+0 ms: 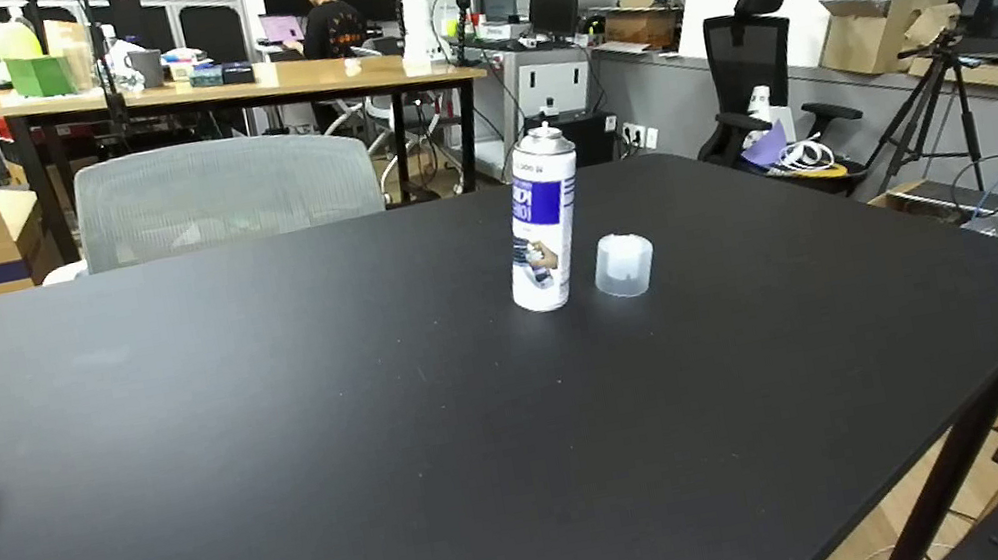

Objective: Pick the lid on the table and place it on the bottle

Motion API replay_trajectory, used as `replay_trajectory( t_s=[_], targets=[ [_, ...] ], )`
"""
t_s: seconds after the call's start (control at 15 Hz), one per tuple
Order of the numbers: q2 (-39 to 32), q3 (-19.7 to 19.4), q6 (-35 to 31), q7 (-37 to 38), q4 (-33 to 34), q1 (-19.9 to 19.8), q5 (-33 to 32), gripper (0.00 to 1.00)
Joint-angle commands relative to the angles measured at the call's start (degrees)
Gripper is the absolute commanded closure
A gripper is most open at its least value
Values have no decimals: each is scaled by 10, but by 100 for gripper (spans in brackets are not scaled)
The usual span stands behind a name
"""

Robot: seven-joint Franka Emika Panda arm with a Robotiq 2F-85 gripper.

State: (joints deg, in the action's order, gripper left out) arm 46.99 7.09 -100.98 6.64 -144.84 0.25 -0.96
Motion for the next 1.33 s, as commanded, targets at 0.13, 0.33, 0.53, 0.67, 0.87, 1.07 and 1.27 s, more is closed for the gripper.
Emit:
replay_trajectory(
  t_s=[0.13,0.33,0.53,0.67,0.87,1.07,1.27],
  targets=[
    [-140,-88,-124,-162,11,14,-25,0],
    [-208,-135,-141,-296,32,15,-34,0],
    [-207,-140,-148,-328,16,6,-30,0],
    [-234,-152,-145,-370,35,4,-34,0],
    [-251,-156,-184,-369,36,-1,-33,0],
    [-300,-165,-262,-383,46,-7,-41,0],
    [-360,-169,-314,-397,62,-12,-42,0]
  ],
)
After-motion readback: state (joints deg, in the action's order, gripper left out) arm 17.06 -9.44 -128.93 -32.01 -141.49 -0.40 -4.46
